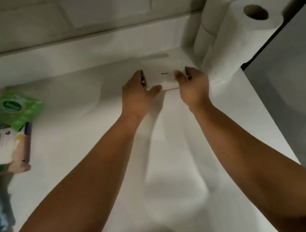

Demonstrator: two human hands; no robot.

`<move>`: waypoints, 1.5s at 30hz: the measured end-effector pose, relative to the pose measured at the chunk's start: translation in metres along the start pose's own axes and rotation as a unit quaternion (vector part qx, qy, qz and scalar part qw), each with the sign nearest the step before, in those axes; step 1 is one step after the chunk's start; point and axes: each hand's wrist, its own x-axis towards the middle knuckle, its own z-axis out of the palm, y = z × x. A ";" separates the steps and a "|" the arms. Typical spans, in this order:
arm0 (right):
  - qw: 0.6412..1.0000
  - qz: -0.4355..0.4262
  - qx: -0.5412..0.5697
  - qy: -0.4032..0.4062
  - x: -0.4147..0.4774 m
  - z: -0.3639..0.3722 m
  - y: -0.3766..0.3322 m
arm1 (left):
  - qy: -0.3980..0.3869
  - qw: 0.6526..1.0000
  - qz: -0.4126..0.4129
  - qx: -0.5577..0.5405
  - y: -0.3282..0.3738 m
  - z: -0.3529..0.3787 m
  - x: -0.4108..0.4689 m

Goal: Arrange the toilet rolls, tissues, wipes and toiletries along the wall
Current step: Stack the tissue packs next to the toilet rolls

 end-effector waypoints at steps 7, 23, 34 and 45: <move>0.998 -0.022 -0.061 0.013 0.043 0.007 0.006 | 0.028 1.000 0.002 -0.009 0.013 0.029 0.043; 0.996 -0.009 -0.082 -0.036 0.079 0.010 0.004 | 0.056 0.996 0.031 0.056 0.023 0.042 0.069; 0.985 -0.133 -0.108 -0.015 -0.014 -0.001 -0.011 | 0.029 0.993 0.046 0.104 0.028 0.005 0.011; 0.984 -0.137 -0.042 -0.108 -0.150 -0.001 -0.038 | 0.016 0.990 0.095 0.106 -0.016 -0.101 -0.127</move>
